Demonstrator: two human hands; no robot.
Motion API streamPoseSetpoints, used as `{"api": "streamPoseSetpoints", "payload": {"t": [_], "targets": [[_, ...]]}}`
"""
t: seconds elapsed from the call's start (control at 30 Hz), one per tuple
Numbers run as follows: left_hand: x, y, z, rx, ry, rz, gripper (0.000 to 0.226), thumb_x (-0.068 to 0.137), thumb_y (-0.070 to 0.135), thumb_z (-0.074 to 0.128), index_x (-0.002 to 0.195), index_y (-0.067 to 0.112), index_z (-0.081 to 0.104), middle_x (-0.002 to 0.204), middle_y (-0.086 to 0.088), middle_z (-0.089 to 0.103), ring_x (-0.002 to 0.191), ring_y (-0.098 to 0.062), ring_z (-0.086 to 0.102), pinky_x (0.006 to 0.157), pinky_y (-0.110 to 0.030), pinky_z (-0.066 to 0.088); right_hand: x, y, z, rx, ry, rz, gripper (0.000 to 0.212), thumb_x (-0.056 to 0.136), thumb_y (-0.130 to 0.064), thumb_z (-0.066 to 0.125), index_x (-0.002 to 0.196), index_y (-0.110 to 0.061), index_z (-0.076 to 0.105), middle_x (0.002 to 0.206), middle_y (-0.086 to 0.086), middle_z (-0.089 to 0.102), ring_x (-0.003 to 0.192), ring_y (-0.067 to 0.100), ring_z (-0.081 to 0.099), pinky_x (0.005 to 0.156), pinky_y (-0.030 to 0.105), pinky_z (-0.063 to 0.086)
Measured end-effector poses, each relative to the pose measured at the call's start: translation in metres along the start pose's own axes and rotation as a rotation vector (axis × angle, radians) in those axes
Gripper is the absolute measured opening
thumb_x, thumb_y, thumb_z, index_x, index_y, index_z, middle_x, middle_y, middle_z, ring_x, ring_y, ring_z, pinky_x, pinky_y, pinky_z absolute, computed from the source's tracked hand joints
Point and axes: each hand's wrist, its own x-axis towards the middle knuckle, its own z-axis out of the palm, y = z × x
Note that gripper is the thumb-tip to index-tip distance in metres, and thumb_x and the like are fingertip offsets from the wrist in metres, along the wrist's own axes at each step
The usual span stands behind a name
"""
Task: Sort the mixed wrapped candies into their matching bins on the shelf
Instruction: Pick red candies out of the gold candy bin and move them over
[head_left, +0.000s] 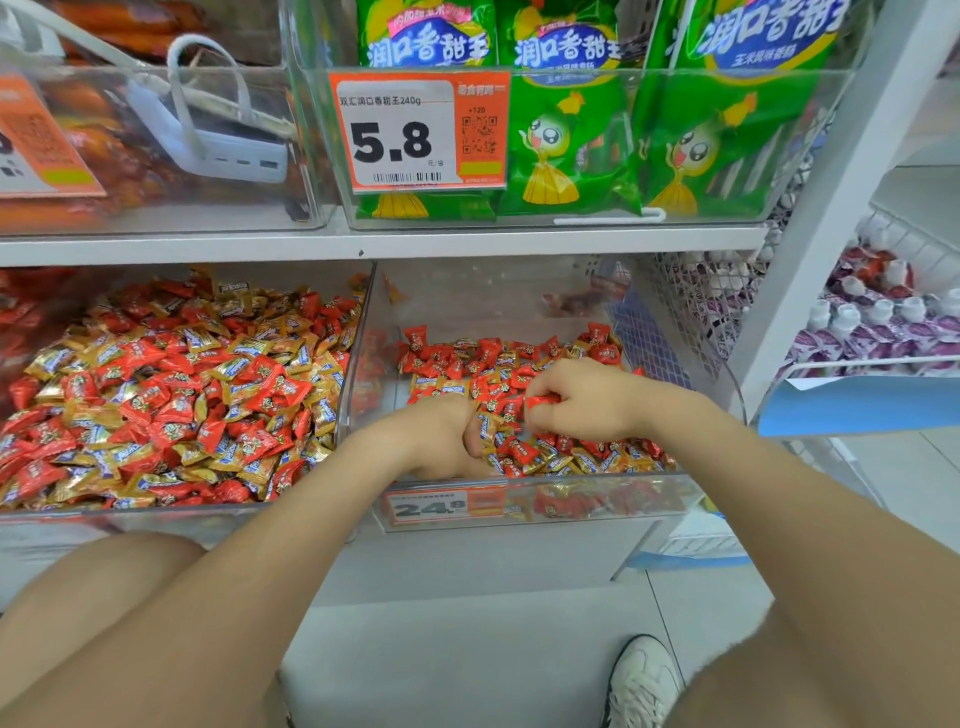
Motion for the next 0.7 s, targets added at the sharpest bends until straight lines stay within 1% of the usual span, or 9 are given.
{"api": "streamPoseSetpoints", "payload": {"t": [0.07, 0.13, 0.2, 0.27, 0.33, 0.47, 0.57, 0.63, 0.7], "targets": [[0.004, 0.001, 0.000, 0.099, -0.018, -0.030, 0.030, 0.093, 0.023, 0.078, 0.117, 0.011, 0.066, 0.097, 0.004, 0.058, 0.090, -0.018, 0.055, 0.062, -0.024, 0.040, 0.003, 0.001, 0.004, -0.058, 0.005, -0.034, 0.044, 0.098, -0.047, 0.066, 0.071, -0.011, 0.068, 0.053, -0.003, 0.050, 0.052, 0.015, 0.044, 0.056, 0.035, 0.042], [0.009, -0.002, 0.003, 0.177, -0.041, -0.051, 0.030, 0.094, 0.009, 0.073, 0.120, 0.015, 0.059, 0.108, -0.002, 0.057, 0.093, -0.022, 0.055, 0.054, -0.024, 0.037, 0.005, 0.002, 0.006, -0.097, -0.016, -0.072, 0.038, 0.099, -0.050, 0.067, 0.078, -0.019, 0.076, 0.056, -0.004, 0.059, 0.052, 0.009, 0.049, 0.059, 0.035, 0.047], [0.013, -0.006, 0.005, 0.205, -0.056, -0.045, 0.033, 0.093, 0.001, 0.068, 0.115, 0.021, 0.052, 0.111, -0.004, 0.059, 0.090, -0.023, 0.056, 0.053, -0.026, 0.037, 0.005, 0.001, 0.008, -0.102, -0.071, -0.066, 0.021, 0.100, -0.044, 0.068, 0.104, -0.027, 0.079, 0.080, -0.007, 0.072, 0.065, 0.002, 0.059, 0.067, 0.032, 0.050], [0.017, -0.009, 0.007, 0.198, -0.068, -0.016, 0.035, 0.093, 0.003, 0.068, 0.112, 0.025, 0.048, 0.110, -0.002, 0.059, 0.090, -0.022, 0.057, 0.055, -0.028, 0.040, 0.006, -0.001, 0.013, -0.116, -0.147, -0.039, 0.031, 0.097, -0.046, 0.072, 0.122, -0.030, 0.070, 0.110, -0.009, 0.068, 0.094, 0.009, 0.063, 0.084, 0.034, 0.052], [0.019, -0.009, 0.010, 0.160, -0.057, 0.045, 0.033, 0.095, 0.010, 0.070, 0.111, 0.026, 0.046, 0.104, 0.002, 0.056, 0.087, -0.019, 0.054, 0.059, -0.029, 0.040, 0.007, -0.002, 0.020, -0.146, -0.219, -0.034, 0.045, 0.093, -0.051, 0.076, 0.127, -0.027, 0.060, 0.121, -0.008, 0.062, 0.107, 0.015, 0.060, 0.092, 0.036, 0.051], [0.020, -0.008, 0.013, 0.033, 0.005, 0.190, 0.033, 0.093, 0.022, 0.076, 0.116, 0.019, 0.054, 0.110, 0.006, 0.059, 0.094, -0.017, 0.054, 0.074, -0.029, 0.039, 0.009, -0.009, 0.026, -0.266, -0.234, -0.054, 0.052, 0.093, -0.052, 0.076, 0.126, -0.019, 0.053, 0.104, -0.005, 0.056, 0.093, 0.020, 0.055, 0.076, 0.033, 0.042], [0.019, -0.006, 0.014, 0.050, 0.078, 0.193, 0.026, 0.093, 0.026, 0.076, 0.112, 0.016, 0.062, 0.093, 0.007, 0.057, 0.085, -0.016, 0.052, 0.063, -0.027, 0.036, 0.008, -0.015, 0.023, -0.343, -0.223, -0.057, 0.041, 0.098, -0.044, 0.071, 0.126, -0.016, 0.059, 0.088, -0.010, 0.047, 0.082, 0.016, 0.050, 0.066, 0.028, 0.037], [0.018, -0.007, 0.014, 0.045, 0.126, 0.164, 0.025, 0.094, 0.029, 0.075, 0.112, 0.019, 0.061, 0.094, 0.004, 0.057, 0.087, -0.019, 0.053, 0.065, -0.031, 0.036, 0.010, -0.014, 0.023, -0.357, -0.188, -0.051, 0.018, 0.100, -0.035, 0.068, 0.109, -0.021, 0.060, 0.078, -0.013, 0.042, 0.073, 0.015, 0.047, 0.057, 0.026, 0.032], [0.015, -0.009, 0.013, 0.036, 0.158, 0.118, 0.026, 0.096, 0.027, 0.073, 0.113, 0.018, 0.056, 0.101, -0.001, 0.058, 0.091, -0.022, 0.055, 0.070, -0.034, 0.041, 0.010, -0.013, 0.022, -0.350, -0.186, -0.030, 0.024, 0.098, -0.032, 0.067, 0.084, -0.027, 0.047, 0.075, -0.010, 0.043, 0.076, 0.021, 0.050, 0.057, 0.030, 0.036]]}}
